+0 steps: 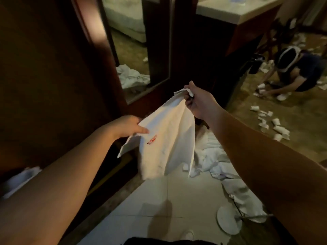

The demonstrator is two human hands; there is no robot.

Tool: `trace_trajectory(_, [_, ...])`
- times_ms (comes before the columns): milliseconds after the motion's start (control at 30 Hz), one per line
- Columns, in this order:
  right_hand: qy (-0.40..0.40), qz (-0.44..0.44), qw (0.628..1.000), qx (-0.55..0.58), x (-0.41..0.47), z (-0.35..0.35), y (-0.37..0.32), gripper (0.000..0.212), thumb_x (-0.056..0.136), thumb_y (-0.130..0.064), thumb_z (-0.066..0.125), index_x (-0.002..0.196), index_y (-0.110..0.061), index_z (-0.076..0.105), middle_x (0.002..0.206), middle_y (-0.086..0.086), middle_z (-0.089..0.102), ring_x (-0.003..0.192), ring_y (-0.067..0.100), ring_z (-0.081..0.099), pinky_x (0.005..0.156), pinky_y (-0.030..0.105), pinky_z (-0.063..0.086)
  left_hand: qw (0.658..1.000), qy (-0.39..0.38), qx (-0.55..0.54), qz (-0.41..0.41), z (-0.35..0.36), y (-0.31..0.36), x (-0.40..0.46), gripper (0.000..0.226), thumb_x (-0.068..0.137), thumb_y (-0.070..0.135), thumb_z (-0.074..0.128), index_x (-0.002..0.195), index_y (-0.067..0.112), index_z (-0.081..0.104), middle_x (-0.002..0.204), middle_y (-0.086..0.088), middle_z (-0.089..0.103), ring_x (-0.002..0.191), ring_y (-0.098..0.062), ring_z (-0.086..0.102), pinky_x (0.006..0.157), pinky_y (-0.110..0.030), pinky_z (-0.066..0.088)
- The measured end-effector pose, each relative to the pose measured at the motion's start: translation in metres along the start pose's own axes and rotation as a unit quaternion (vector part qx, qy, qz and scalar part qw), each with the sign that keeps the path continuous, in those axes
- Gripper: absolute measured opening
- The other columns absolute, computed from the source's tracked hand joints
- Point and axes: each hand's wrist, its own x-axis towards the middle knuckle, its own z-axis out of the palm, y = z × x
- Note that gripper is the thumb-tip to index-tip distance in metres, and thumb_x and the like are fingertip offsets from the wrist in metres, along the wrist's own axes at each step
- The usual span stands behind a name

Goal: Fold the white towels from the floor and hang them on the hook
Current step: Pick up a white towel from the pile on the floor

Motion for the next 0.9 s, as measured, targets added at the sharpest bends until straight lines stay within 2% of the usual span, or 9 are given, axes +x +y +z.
trace_trajectory(67, [-0.029,-0.018,0.999,-0.004,-0.024,0.028,0.011,0.026,0.096,-0.035,0.067,0.101,-0.010,0.071,0.071,-0.001,0.068,0.060,0.006,0.061,0.058,0.020,0.047,0.998,0.002,0.059,-0.031,-0.013,-0.038,-0.034,0.028,0.085,0.035,0.079,0.107,0.020,0.075,0.103,0.004,0.074,0.086,-0.007,0.064,0.069,-0.017,0.047])
trace_trajectory(200, [-0.107,-0.030,0.993,-0.037,-0.071,0.079,0.045,0.032,0.095,-0.040,0.067,0.104,-0.009,0.066,0.071,0.000,0.074,0.064,0.009,0.069,0.060,0.021,0.049,0.993,0.034,0.098,-0.063,-0.026,-0.112,-0.104,0.033,0.092,0.034,0.071,0.118,0.015,0.068,0.114,-0.002,0.067,0.097,-0.017,0.061,0.075,-0.031,0.048])
trace_trajectory(300, [-0.174,-0.043,0.982,-0.066,-0.106,0.110,0.076,0.024,0.098,-0.034,0.063,0.106,-0.011,0.066,0.083,0.000,0.076,0.076,0.009,0.070,0.069,0.022,0.050,0.994,0.068,0.046,-0.065,-0.031,-0.166,-0.161,0.025,0.097,0.035,0.064,0.118,0.022,0.063,0.113,0.003,0.062,0.099,-0.016,0.059,0.076,-0.032,0.045])
trace_trajectory(367, [-0.209,-0.058,0.969,-0.120,-0.127,0.129,0.094,0.016,0.099,-0.026,0.063,0.110,-0.015,0.065,0.091,-0.003,0.076,0.085,0.006,0.070,0.076,0.020,0.049,0.992,0.103,0.014,-0.068,-0.036,-0.196,-0.197,0.007,0.099,0.036,0.061,0.099,0.029,0.059,0.100,0.009,0.061,0.090,-0.012,0.059,0.072,-0.032,0.044])
trace_trajectory(400, [-0.216,-0.063,0.962,-0.157,-0.136,0.138,0.102,0.019,0.097,-0.023,0.066,0.114,-0.017,0.063,0.095,-0.004,0.076,0.089,0.004,0.070,0.078,0.020,0.049,0.990,0.127,0.007,-0.067,-0.040,-0.208,-0.213,0.014,0.100,0.036,0.060,0.089,0.029,0.055,0.091,0.010,0.059,0.081,-0.009,0.056,0.065,-0.031,0.040])
trace_trajectory(533, [-0.229,-0.087,0.923,-0.295,-0.167,0.168,0.129,0.036,0.091,-0.016,0.073,0.121,-0.026,0.057,0.109,-0.008,0.074,0.101,0.007,0.069,0.077,0.022,0.051,0.974,0.210,-0.047,-0.073,-0.061,-0.241,-0.272,0.019,0.100,0.036,0.058,0.088,0.022,0.054,0.086,-0.001,0.061,0.076,-0.017,0.059,0.059,-0.033,0.040])
trace_trajectory(667, [-0.168,-0.158,0.912,-0.340,-0.193,0.190,0.143,0.013,0.099,-0.030,0.060,0.109,-0.025,0.067,0.100,-0.001,0.076,0.099,0.020,0.069,0.084,0.035,0.051,0.964,0.238,-0.081,-0.088,-0.085,-0.260,-0.319,0.021,0.099,0.038,0.060,0.112,0.021,0.059,0.100,0.000,0.067,0.089,-0.020,0.068,0.076,-0.040,0.057])
trace_trajectory(800, [-0.179,-0.187,0.911,-0.321,-0.215,0.218,0.150,0.021,0.103,-0.029,0.053,0.108,-0.015,0.068,0.091,0.000,0.075,0.082,0.010,0.067,0.076,0.027,0.048,0.970,0.204,-0.019,-0.131,-0.101,-0.279,-0.352,0.019,0.093,0.031,0.069,0.105,0.016,0.064,0.095,0.000,0.067,0.081,-0.015,0.065,0.061,-0.030,0.048])
trace_trajectory(900, [-0.186,-0.203,0.906,-0.321,-0.227,0.236,0.148,0.021,0.104,-0.026,0.053,0.109,-0.011,0.067,0.094,0.004,0.073,0.081,0.011,0.066,0.074,0.027,0.047,0.963,0.165,0.082,-0.198,-0.094,-0.297,-0.378,0.030,0.091,0.032,0.071,0.107,0.007,0.067,0.086,-0.002,0.061,0.077,-0.017,0.059,0.062,-0.031,0.043])
